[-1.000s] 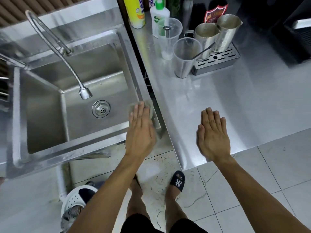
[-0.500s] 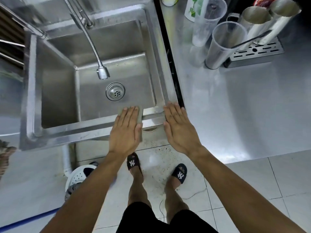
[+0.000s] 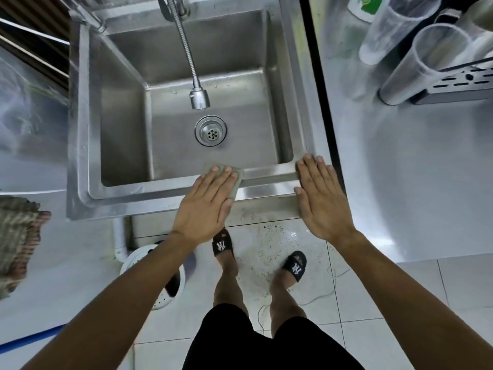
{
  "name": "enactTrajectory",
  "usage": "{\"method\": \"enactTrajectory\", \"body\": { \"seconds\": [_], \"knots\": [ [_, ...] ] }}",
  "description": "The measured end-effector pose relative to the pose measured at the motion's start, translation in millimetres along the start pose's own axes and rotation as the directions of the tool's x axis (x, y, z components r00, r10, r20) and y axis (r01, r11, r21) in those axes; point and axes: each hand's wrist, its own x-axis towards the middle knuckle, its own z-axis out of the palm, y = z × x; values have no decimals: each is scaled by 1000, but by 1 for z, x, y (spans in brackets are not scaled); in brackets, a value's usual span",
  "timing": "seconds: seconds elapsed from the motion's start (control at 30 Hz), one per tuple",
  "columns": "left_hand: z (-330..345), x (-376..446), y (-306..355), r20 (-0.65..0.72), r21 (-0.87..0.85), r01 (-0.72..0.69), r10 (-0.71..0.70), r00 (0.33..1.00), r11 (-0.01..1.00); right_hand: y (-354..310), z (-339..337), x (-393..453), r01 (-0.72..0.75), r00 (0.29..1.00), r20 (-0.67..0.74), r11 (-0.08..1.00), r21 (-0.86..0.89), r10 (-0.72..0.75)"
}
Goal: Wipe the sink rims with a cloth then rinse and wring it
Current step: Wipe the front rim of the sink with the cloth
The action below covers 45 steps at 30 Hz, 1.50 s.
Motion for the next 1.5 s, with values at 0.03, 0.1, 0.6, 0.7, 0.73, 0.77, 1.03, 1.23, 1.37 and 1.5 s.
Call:
{"method": "enactTrajectory", "body": {
  "seconds": [0.03, 0.1, 0.6, 0.7, 0.73, 0.77, 1.03, 1.23, 1.37, 1.5],
  "knots": [
    [1, 3, 1, -1, -6, 11, -11, 1000, 1000, -2, 1, 0, -13, 1000, -3, 1000, -5, 13],
    [3, 20, 28, -14, -58, 23, -24, 1000, 998, -4, 3, 1, -43, 999, -1, 999, -3, 43],
    [7, 40, 57, -11, -17, -19, 19, 1000, 1000, -3, 2, 1, -15, 1000, -11, 1000, -7, 15],
    [2, 63, 101, -14, -54, 40, -41, 999, 998, 3, -1, -1, 37, 999, -3, 998, -57, -37],
    [3, 64, 103, -4, -68, 66, -66, 998, 996, 5, -2, -1, 60, 998, 1, 996, -70, -60],
    [4, 61, 101, 0, -79, 77, -78, 997, 994, 8, -3, -1, 79, 997, 5, 994, -81, -79],
    [7, 64, 110, -31, -62, 21, -23, 999, 998, 16, -7, -1, 134, 990, 49, 987, -83, -130],
    [12, 48, 105, -71, -104, 45, -53, 996, 994, 16, -10, -1, 124, 991, 56, 990, -64, -121],
    [9, 15, 56, -35, -77, 114, -117, 993, 991, 12, -11, -2, 102, 993, 56, 994, -45, -99],
    [0, -27, -9, -32, -90, 258, -261, 965, 962, -9, -14, -1, 24, 998, 66, 1000, -15, -23]
  ]
}}
